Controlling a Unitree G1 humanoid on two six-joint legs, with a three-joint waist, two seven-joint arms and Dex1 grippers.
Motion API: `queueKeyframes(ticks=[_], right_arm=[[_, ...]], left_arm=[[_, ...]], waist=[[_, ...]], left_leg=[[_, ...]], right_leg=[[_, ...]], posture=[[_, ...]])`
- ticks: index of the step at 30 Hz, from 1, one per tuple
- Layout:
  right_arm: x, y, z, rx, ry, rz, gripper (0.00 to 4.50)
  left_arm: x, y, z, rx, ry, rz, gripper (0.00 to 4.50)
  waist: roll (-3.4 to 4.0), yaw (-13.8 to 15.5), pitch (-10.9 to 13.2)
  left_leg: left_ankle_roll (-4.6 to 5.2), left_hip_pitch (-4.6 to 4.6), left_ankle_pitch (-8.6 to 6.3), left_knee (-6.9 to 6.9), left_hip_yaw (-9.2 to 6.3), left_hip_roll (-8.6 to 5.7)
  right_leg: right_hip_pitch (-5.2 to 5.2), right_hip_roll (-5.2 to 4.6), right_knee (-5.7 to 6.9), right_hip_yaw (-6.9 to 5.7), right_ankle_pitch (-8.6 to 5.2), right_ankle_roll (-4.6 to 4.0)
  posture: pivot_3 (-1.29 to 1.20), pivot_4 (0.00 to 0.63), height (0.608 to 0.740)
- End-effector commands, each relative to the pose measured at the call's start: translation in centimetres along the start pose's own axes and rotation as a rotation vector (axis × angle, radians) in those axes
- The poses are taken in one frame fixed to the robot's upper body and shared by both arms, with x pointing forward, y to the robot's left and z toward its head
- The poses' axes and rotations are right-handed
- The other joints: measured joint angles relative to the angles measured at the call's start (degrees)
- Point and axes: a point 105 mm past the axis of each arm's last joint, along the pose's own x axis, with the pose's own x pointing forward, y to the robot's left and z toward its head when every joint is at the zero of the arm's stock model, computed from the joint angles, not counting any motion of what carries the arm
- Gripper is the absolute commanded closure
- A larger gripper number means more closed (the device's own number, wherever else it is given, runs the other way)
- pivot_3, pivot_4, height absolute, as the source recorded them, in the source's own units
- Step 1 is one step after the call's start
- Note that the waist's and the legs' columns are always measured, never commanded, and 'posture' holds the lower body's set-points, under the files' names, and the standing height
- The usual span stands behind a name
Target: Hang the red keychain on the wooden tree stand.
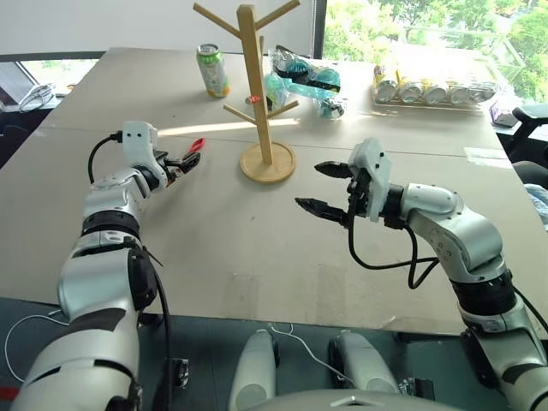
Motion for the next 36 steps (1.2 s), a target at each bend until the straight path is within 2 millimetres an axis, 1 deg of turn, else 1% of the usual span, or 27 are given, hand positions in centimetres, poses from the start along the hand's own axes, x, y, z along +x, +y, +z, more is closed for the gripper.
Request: queueKeyframes(ticks=[1,6,10,15,19,20,21,22,25,29,36], right_arm=[[-1.0,-0.1,1.5,-0.020,-0.044,-0.029,0.13],[-1.7,-0.4,1.7,-0.014,-0.034,-0.060,0.13],[-2.0,-0.6,1.9,-0.011,-0.032,-0.085,0.13],[-2.2,-0.5,2.0,-0.004,-0.031,-0.101,0.13],[-2.3,-0.5,2.1,-0.002,-0.032,-0.106,0.13],[-2.3,-0.4,2.1,-0.001,-0.032,-0.107,0.00],[-2.3,-0.5,2.2,-0.001,-0.033,-0.108,0.00],[-2.3,-0.5,2.2,0.000,-0.034,-0.110,0.00],[-2.2,-0.6,2.3,0.001,-0.036,-0.113,0.00],[-2.3,-0.6,2.4,0.000,-0.038,-0.117,0.00],[-2.5,-0.8,2.4,0.000,-0.037,-0.132,0.00]], left_arm=[[0.1,0.1,0.9,0.062,-0.010,0.025,0.00],[0.7,-0.5,0.4,0.093,0.023,0.043,0.00],[0.8,-0.2,0.3,0.066,0.026,0.084,0.00],[0.8,-0.2,0.7,0.020,0.004,0.092,0.00],[0.9,-0.3,1.2,0.018,-0.010,0.096,0.00],[0.9,-0.3,1.3,0.017,-0.013,0.098,0.51],[1.0,-0.3,1.3,0.017,-0.014,0.101,0.83],[1.0,-0.3,1.3,0.017,-0.013,0.104,1.27],[1.0,-0.3,1.2,0.017,-0.005,0.112,2.75],[1.1,-0.3,0.8,0.013,0.007,0.119,4.48],[1.2,-0.4,0.7,0.002,0.005,0.126,4.48]], waist=[[0.00,-0.3,0.0],[0.00,-0.3,0.0],[0.00,-0.3,0.0],[0.00,-0.3,0.0],[0.00,-0.3,0.0],[0.00,-0.3,0.0],[0.00,-0.3,0.0],[0.00,-0.3,0.0],[0.00,-0.3,0.0],[0.00,-0.3,0.0],[0.00,-0.3,0.0]], left_leg=[[0.00,0.00,0.00,0.00,0.00,0.00],[0.00,0.01,0.00,0.00,-0.02,0.00],[0.00,0.01,0.00,0.00,-0.02,0.00],[0.00,0.00,0.00,-0.01,-0.02,0.00],[0.00,0.00,0.00,0.00,-0.02,0.00],[0.00,0.00,0.00,0.00,-0.02,0.00],[0.00,0.00,0.00,0.00,-0.03,0.00],[0.00,0.00,0.00,0.00,-0.02,0.00],[0.00,0.00,0.00,-0.01,-0.03,0.00],[0.00,0.00,0.00,-0.01,-0.03,0.00],[0.00,0.00,0.00,-0.01,-0.03,0.00]], right_leg=[[0.00,0.00,0.00,0.00,0.00,0.00],[0.00,0.01,0.03,-0.01,0.00,0.00],[0.00,0.00,0.03,-0.01,0.00,0.00],[0.00,0.00,0.02,-0.01,0.00,0.00],[0.00,0.00,0.02,-0.02,0.00,0.00],[0.00,0.00,0.02,-0.02,0.00,0.00],[0.00,0.00,0.02,-0.02,0.00,0.00],[0.00,0.00,0.02,-0.02,0.00,0.00],[0.00,0.00,0.02,-0.02,0.00,0.00],[0.00,0.00,0.02,-0.02,0.00,0.01],[0.00,0.00,0.02,-0.02,0.00,0.00]], posture=[[0.00,0.150,0.732],[0.00,0.150,0.732],[0.00,0.150,0.732],[0.00,0.150,0.732],[0.00,0.150,0.732],[0.00,0.150,0.732],[0.00,0.150,0.732],[0.00,0.150,0.732],[0.00,0.150,0.732],[0.00,0.150,0.732],[0.00,0.150,0.732]])
